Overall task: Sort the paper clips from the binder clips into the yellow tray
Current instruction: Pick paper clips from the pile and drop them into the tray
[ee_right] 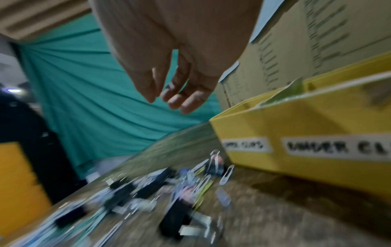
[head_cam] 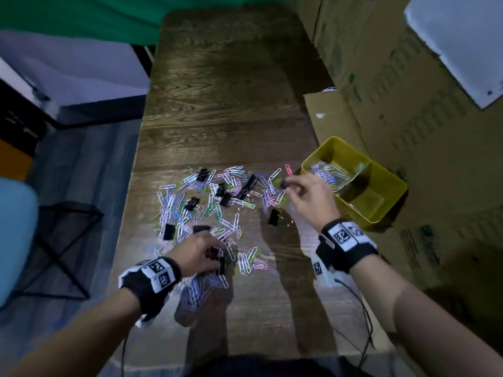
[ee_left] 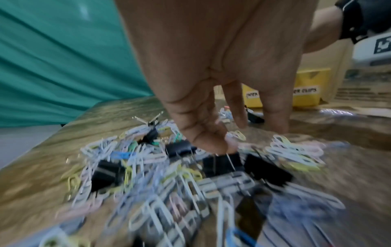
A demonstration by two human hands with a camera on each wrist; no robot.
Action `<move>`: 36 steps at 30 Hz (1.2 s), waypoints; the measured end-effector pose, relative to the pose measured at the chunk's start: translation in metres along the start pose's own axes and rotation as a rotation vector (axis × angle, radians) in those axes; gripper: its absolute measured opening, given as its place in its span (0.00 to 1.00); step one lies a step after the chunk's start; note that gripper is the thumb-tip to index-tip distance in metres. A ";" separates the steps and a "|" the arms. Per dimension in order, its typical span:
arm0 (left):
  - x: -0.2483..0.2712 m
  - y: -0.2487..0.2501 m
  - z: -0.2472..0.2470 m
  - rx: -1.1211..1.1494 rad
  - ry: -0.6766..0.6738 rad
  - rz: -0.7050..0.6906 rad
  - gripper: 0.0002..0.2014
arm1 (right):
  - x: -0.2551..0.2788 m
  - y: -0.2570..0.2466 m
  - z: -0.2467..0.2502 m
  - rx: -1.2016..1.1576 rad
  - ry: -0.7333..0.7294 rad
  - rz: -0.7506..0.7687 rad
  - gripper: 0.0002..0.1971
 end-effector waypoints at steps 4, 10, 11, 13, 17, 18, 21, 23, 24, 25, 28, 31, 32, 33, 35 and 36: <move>0.012 -0.012 -0.040 -0.047 0.035 0.058 0.34 | 0.056 -0.040 -0.049 -0.026 -0.465 0.156 0.15; 0.014 -0.015 -0.039 0.214 0.238 0.020 0.20 | 0.101 -0.076 -0.113 0.182 -0.730 0.218 0.36; 0.014 -0.015 -0.033 0.224 0.263 -0.002 0.17 | 0.103 -0.080 -0.120 0.193 -0.709 0.215 0.37; 0.014 -0.016 -0.020 0.246 0.303 -0.048 0.12 | 0.103 -0.088 -0.132 0.222 -0.694 0.238 0.35; 0.007 -0.023 0.007 0.235 0.338 -0.111 0.12 | 0.098 -0.100 -0.145 0.314 -0.675 0.312 0.29; 0.003 -0.025 0.012 0.226 0.334 -0.116 0.12 | 0.097 -0.101 -0.147 0.331 -0.674 0.323 0.27; -0.005 -0.035 0.021 0.187 0.297 -0.144 0.15 | 0.094 -0.100 -0.151 0.319 -0.682 0.323 0.23; -0.003 -0.040 0.024 0.145 0.305 -0.155 0.19 | 0.090 -0.100 -0.147 0.274 -0.657 0.314 0.22; 0.003 -0.041 0.025 0.132 0.333 -0.180 0.20 | 0.086 -0.097 -0.141 0.236 -0.634 0.282 0.21; 0.010 -0.040 0.025 0.131 0.362 -0.214 0.18 | 0.082 -0.094 -0.134 0.198 -0.609 0.234 0.21; 0.040 -0.043 0.007 0.083 0.267 -0.202 0.09 | 0.063 -0.070 -0.114 0.156 -0.509 0.052 0.20; 0.067 -0.057 -0.027 -0.103 -0.086 0.016 0.06 | 0.045 -0.041 -0.103 0.201 -0.447 -0.129 0.20; 0.073 -0.062 -0.036 -0.168 -0.167 0.095 0.05 | 0.041 -0.033 -0.102 0.216 -0.440 -0.167 0.21; 0.077 -0.065 -0.043 -0.196 -0.208 0.140 0.06 | 0.039 -0.028 -0.101 0.225 -0.430 -0.190 0.21; 0.075 -0.067 -0.055 -0.185 -0.217 0.133 0.09 | 0.037 -0.020 -0.101 0.215 -0.411 -0.211 0.22; 0.071 -0.067 -0.062 -0.180 -0.192 0.103 0.09 | 0.039 -0.018 -0.101 0.202 -0.407 -0.208 0.23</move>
Point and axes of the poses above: each hand's wrist, its own x-axis away from the middle knuckle, its own z-axis out of the back of the hand, y = z × x, the point moved 3 cm from there along -x, towards the middle knuckle, and after that the axes turned 13 degrees about x, right-handed, at the moved point
